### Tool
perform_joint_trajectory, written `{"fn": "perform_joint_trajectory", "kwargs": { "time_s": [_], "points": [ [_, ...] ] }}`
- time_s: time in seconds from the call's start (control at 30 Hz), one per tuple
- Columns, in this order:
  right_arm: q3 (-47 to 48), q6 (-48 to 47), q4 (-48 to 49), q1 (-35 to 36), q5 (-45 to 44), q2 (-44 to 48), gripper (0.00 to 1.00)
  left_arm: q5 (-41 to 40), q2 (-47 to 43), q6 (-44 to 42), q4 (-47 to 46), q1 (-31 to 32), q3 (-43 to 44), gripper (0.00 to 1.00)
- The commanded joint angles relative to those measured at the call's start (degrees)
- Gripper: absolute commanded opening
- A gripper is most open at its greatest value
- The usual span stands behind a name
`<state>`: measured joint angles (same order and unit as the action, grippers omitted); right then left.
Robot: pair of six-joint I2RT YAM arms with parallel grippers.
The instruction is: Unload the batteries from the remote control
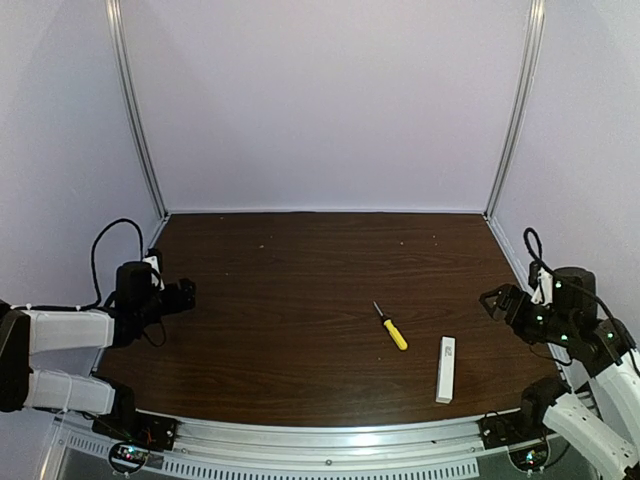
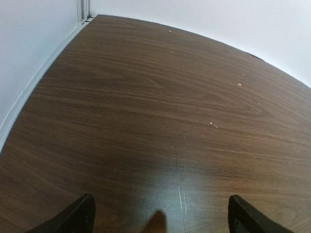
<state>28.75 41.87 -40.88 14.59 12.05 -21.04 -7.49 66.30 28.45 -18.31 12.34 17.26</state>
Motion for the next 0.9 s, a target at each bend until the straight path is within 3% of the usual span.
{"fn": "perform_joint_trajectory", "kwargs": {
  "time_s": [0.0, 0.23, 0.43, 0.8, 0.87],
  "points": [
    [-1.5, 2.8, 3.1, 6.0, -6.4, -5.0, 1.0, -0.9, 0.4, 0.2, -0.2, 0.4, 1.2, 0.96],
    [0.5, 8.5, 6.0, 24.9, -23.7, -18.2, 1.0, -1.6, 0.2, 0.1, -0.2, 0.8, 1.2, 0.96],
    [3.1, 14.0, 4.9, 35.7, -32.5, -30.5, 1.0, -1.7, 0.0, 0.1, -0.2, 0.9, 1.1, 0.96],
    [4.7, 17.7, 7.3, 40.1, -35.4, -45.2, 0.99, -2.0, -0.1, 0.0, -0.4, 1.1, 0.8, 0.96],
    [4.6, 18.1, 7.5, 40.2, -35.7, -46.2, 0.94, -2.0, -0.1, 0.0, -0.4, 1.2, 0.8, 0.96]
  ]
}}
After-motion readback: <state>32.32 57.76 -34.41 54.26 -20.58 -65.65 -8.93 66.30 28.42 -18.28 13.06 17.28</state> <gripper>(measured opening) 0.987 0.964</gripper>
